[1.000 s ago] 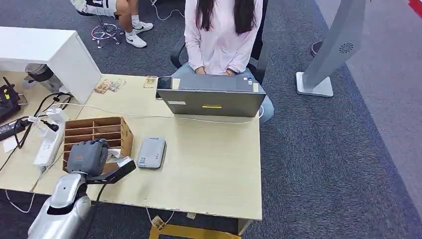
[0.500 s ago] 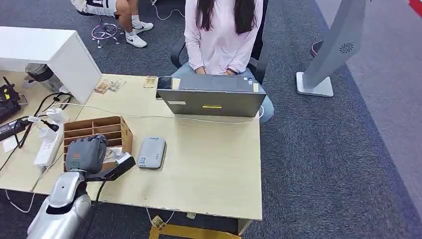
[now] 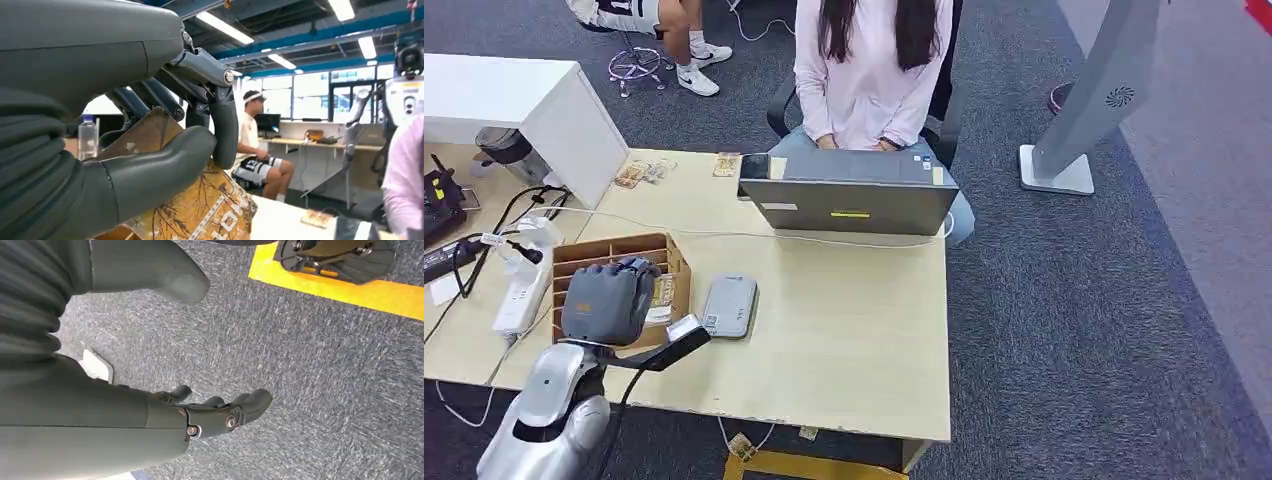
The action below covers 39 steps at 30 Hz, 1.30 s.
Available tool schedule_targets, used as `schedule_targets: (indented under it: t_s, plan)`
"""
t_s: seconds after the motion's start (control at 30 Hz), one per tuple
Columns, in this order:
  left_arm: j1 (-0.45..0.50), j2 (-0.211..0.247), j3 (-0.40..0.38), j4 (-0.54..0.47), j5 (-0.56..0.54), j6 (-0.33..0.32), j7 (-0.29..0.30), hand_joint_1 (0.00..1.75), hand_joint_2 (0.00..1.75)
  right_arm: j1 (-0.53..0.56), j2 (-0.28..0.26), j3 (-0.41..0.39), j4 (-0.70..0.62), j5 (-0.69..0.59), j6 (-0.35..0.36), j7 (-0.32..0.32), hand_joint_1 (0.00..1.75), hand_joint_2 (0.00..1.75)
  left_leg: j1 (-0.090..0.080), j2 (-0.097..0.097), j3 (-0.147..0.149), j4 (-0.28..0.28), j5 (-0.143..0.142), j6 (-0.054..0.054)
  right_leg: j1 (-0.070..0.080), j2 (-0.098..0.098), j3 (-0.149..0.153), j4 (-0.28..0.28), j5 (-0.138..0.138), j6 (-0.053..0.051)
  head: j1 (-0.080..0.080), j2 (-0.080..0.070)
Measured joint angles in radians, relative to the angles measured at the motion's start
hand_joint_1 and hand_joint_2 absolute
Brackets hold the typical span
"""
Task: Pass the card to the sensor for recognition and then transmit it.
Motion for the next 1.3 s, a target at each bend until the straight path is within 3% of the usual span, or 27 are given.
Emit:
schedule_targets:
  t_s: [0.13,0.27,0.53,0.73,0.9,1.17,1.2,1.3]
  plan:
    - [-0.052,0.002,-0.003,-0.003,0.011,-0.008,0.0,1.75,1.75,-0.001,0.0,-0.002,0.0,0.01,0.001,0.0,0.0,1.75,0.0,0.0,0.0,0.0,0.0,0.0,0.0,0.0,0.0,0.0,0.0,0.0,0.0,0.0]
    - [-0.164,0.006,-0.018,0.046,-0.001,-0.008,0.013,1.75,1.75,-0.005,0.0,-0.002,0.0,0.025,0.003,-0.002,0.0,1.75,0.0,-0.001,0.0,0.0,0.001,0.0,0.0,-0.001,0.0,0.0,0.001,0.0,0.0,0.0]
    - [-0.467,-0.006,-0.07,0.316,-0.058,0.075,0.023,1.75,1.75,-0.011,0.0,-0.002,0.0,0.055,0.01,-0.011,0.0,1.75,0.0,0.0,0.0,0.0,0.004,0.0,0.0,0.0,0.0,0.0,0.005,0.0,0.0,0.0]
    - [-0.636,-0.029,-0.109,0.509,-0.089,0.1,0.04,1.75,1.75,-0.014,0.0,-0.002,0.0,0.066,0.016,-0.011,0.0,1.75,0.0,0.0,0.0,0.001,0.004,-0.001,0.0,0.0,-0.001,0.0,0.005,0.0,0.0,0.0]
    - [-0.739,-0.045,-0.135,0.642,-0.108,0.098,0.052,1.75,1.75,-0.016,0.0,-0.002,0.0,0.08,0.025,-0.007,0.0,1.75,0.0,0.0,0.0,0.001,0.004,-0.001,0.0,0.0,-0.001,0.0,0.005,0.0,0.0,0.0]
    - [-0.819,-0.064,-0.159,0.773,-0.117,0.1,0.054,1.75,1.75,-0.016,0.0,-0.001,0.0,0.084,0.026,-0.01,0.0,1.75,0.0,0.001,0.0,0.001,0.004,-0.001,0.0,0.001,-0.001,0.0,0.005,-0.001,0.0,0.0]
    - [-0.821,-0.066,-0.161,0.781,-0.117,0.1,0.054,0.0,1.75,-0.016,0.0,-0.002,0.0,0.084,0.026,-0.01,0.0,1.75,0.0,0.0,0.0,0.001,0.004,-0.001,0.0,0.001,-0.001,0.0,0.005,-0.001,-0.001,0.0]
    - [-0.824,-0.069,-0.165,0.797,-0.116,0.104,0.054,0.0,1.75,-0.016,0.0,-0.002,0.0,0.084,0.025,-0.013,0.0,1.75,0.0,0.0,0.0,0.001,0.004,-0.001,0.0,0.001,-0.001,0.0,0.005,-0.001,0.0,0.0]
